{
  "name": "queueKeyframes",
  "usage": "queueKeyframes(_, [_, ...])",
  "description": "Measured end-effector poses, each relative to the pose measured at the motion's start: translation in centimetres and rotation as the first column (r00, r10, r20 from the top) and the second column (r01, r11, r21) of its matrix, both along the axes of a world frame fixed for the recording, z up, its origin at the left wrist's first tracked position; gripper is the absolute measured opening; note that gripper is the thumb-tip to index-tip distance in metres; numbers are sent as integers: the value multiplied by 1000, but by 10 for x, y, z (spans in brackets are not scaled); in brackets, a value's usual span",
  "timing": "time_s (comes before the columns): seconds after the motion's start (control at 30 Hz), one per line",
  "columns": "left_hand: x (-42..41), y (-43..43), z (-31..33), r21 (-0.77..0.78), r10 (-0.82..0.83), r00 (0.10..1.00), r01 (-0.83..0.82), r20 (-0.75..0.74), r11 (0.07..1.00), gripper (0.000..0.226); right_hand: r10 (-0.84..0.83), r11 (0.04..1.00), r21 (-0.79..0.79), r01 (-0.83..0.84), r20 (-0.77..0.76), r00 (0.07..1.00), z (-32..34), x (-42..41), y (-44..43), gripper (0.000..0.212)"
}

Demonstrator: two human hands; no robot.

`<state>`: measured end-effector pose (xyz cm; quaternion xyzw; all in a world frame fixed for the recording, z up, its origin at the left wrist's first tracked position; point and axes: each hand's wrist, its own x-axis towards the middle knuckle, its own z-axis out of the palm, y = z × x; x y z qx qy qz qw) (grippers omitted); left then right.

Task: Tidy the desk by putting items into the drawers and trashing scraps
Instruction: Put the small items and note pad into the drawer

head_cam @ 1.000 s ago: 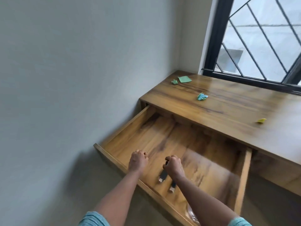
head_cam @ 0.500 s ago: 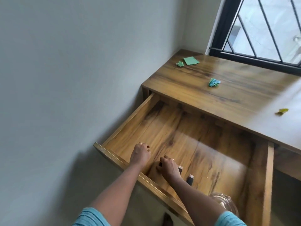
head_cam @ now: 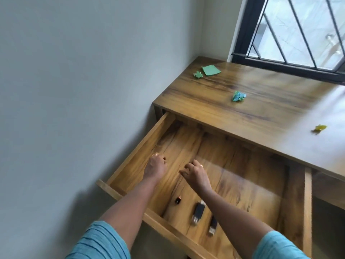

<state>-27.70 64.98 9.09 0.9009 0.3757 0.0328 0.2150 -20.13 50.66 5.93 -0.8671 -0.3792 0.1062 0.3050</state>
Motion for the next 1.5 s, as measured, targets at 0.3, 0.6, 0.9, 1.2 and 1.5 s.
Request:
queueKeyframes(0.3, [118,37,59,73,-138,974,126,181,989,28,-219,969,149,197,151,964,73,137,42,32])
queueKeyframes(0.6, [277,101,76,63,-263,943,255,207,965,32,-323,944,-28,330,141,936,89,275,107,36])
queueKeyframes(0.9, [440,170,73,84,-266,944,254,196,964,41,-351,926,-130,355,57,935,73,410,197,46])
queueKeyframes(1.2, [537,201,77,-272,-54,975,113,215,956,34,-458,876,-214,432,-88,884,60,487,225,75])
queueKeyframes(1.5, [564,181,55,-716,280,924,-11,260,698,32,-447,887,-180,425,-104,889,53,498,217,86])
